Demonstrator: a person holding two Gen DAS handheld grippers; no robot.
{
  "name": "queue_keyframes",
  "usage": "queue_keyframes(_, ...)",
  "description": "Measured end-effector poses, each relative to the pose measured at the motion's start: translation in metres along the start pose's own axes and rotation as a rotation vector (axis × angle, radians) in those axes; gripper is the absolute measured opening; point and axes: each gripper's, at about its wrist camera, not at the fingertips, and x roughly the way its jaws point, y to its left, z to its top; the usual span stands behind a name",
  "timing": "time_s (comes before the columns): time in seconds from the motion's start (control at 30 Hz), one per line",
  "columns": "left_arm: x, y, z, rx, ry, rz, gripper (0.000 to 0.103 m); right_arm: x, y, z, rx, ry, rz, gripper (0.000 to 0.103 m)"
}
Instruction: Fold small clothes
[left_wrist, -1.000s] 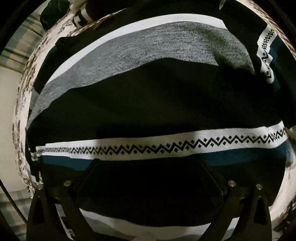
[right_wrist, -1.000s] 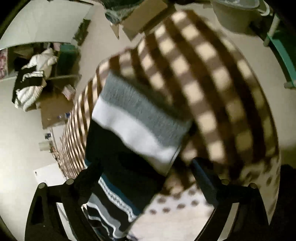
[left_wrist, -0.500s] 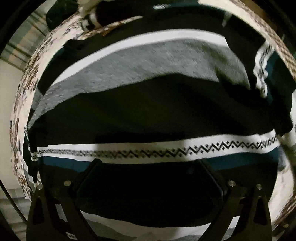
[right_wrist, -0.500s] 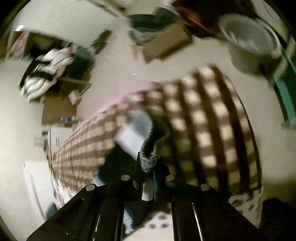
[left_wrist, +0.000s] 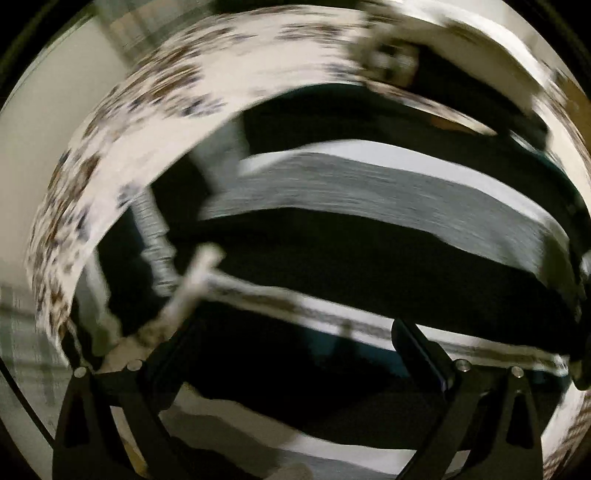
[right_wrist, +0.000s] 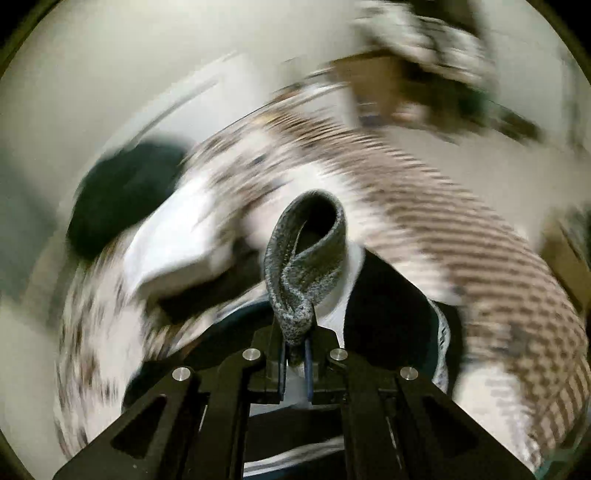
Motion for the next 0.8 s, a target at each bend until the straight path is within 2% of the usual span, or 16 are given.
queue_keyframes(0.17,0.008,0.072,-0.009,-0.131,0.014,0.058,0.103,0.099,0.161,-0.086,-0.322,0.162,0.071,0.007)
queue_keyframes(0.27,0.013,0.106,-0.023,-0.202,0.035,0.094,0.103,0.143,0.22,-0.137,-0.431,0.246,0.08,0.007)
queue_keyframes(0.33,0.021,0.132,-0.028,-0.247,0.052,0.117,0.103,0.161,0.246,-0.166,-0.471,0.277,0.072,0.007)
queue_keyframes(0.5,0.035,0.176,-0.04,-0.346,0.089,0.13,0.103,0.186,0.276,-0.191,-0.52,0.361,0.048,0.008)
queue_keyframes(0.57,0.037,0.193,-0.045,-0.388,0.099,0.119,0.103,0.179,0.273,-0.185,-0.475,0.443,0.088,0.017)
queue_keyframes(0.6,0.036,0.201,-0.049,-0.412,0.101,0.105,0.103,0.175,0.267,-0.182,-0.423,0.482,0.141,0.032)
queue_keyframes(0.63,0.035,0.209,-0.053,-0.443,0.104,0.084,0.103,0.167,0.258,-0.177,-0.361,0.516,0.216,0.053)
queue_keyframes(0.67,0.035,0.223,-0.06,-0.488,0.115,0.062,0.103,0.156,0.244,-0.172,-0.281,0.541,0.29,0.064)
queue_keyframes(0.7,0.036,0.231,-0.067,-0.525,0.127,0.046,0.103,0.148,0.234,-0.168,-0.247,0.536,0.296,0.075)
queue_keyframes(0.77,0.038,0.256,-0.084,-0.622,0.14,0.001,0.103,0.125,0.209,-0.16,-0.207,0.512,0.277,0.077)
queue_keyframes(0.8,0.04,0.265,-0.093,-0.669,0.15,-0.017,0.103,0.117,0.2,-0.159,-0.206,0.503,0.254,0.082)
